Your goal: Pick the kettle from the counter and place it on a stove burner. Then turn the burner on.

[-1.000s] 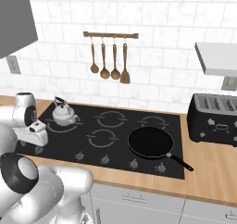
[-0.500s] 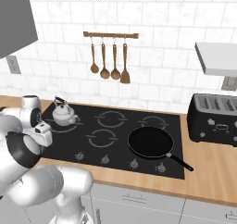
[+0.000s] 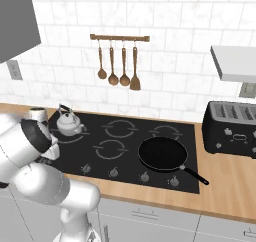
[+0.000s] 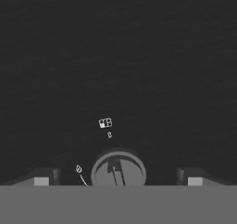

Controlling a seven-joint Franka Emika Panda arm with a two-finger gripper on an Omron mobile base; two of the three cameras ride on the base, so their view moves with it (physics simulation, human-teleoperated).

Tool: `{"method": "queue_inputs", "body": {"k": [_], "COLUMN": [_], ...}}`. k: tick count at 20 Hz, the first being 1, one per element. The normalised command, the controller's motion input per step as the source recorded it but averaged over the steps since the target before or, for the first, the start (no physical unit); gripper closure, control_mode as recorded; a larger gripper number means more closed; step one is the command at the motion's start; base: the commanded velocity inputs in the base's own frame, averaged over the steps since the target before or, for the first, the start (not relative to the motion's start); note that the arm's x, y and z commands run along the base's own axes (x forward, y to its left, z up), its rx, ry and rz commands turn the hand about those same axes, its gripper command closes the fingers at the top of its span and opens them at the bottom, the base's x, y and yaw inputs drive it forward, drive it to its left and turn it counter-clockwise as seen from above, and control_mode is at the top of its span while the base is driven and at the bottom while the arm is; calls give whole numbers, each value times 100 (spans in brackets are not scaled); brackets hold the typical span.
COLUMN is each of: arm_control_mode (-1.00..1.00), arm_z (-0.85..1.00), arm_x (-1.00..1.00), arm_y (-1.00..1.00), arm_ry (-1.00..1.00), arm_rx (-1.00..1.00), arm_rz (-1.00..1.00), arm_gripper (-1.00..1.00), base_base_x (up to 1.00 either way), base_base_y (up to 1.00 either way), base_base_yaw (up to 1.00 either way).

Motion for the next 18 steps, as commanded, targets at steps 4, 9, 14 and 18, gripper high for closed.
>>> {"method": "queue_inputs", "body": {"k": [4, 9, 14, 18], "arm_control_mode": [-100, -100, -100, -100], "arm_z": [-34, -38, -42, -33], "arm_x": [11, 2, 0, -33], "arm_y": [16, 11, 1, -4], "arm_ry": [0, 0, 0, 0], "arm_rx": [0, 0, 0, 0], "arm_rz": [0, 0, 0, 0], "arm_gripper": [-100, 100, 100, 100], "base_base_x": [0, 0, 0, 0], "base_base_y": [0, 0, 0, 0], "base_base_yaw": [0, 0, 0, 0]}}
